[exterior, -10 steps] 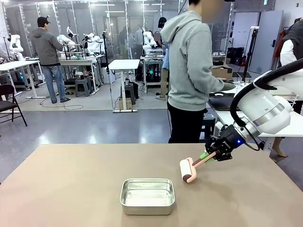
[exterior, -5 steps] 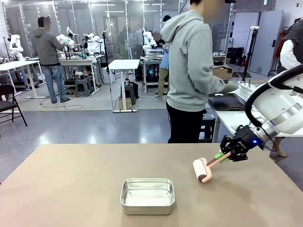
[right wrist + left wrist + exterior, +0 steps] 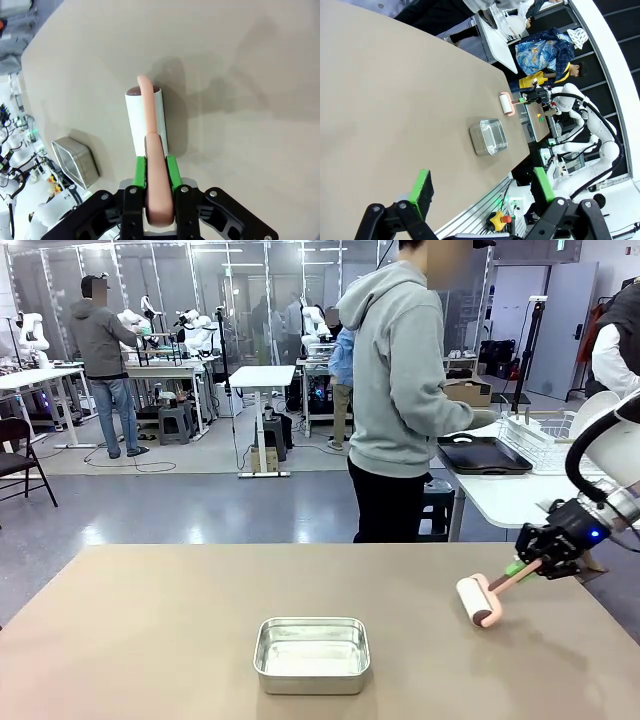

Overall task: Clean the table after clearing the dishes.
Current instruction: When the right (or left) Handle tray is removed, use the right hand (or left hand) to clean the right (or left) side of the table with the Lint Roller.

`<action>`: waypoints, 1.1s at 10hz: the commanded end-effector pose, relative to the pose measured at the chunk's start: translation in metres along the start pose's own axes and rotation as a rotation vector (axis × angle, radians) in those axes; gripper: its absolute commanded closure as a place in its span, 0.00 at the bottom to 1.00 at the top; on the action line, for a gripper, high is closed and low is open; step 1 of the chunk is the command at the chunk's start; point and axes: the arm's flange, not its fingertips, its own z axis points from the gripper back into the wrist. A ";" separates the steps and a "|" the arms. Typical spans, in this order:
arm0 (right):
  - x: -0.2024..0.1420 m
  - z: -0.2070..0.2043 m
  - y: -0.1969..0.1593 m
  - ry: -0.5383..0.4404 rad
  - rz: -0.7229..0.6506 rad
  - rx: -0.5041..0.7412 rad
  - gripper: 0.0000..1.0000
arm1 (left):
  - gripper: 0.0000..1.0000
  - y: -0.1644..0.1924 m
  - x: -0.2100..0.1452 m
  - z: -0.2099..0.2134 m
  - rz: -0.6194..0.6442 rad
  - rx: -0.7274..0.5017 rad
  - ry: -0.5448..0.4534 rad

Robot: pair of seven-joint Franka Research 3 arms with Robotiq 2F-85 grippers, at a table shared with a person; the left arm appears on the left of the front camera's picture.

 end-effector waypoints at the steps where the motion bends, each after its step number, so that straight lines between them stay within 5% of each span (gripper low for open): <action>1: 0.000 0.014 -0.033 -0.030 -0.089 -0.208 0.79 | 0.00 -0.001 -0.002 0.003 -0.006 -0.012 -0.001; 5: -0.009 0.070 -0.030 -0.074 -0.199 -0.348 0.79 | 0.00 -0.001 -0.002 0.003 -0.006 -0.012 -0.001; 11: -0.052 0.123 0.020 -0.159 -0.071 -0.346 0.79 | 0.00 -0.001 -0.002 0.003 -0.006 -0.012 -0.001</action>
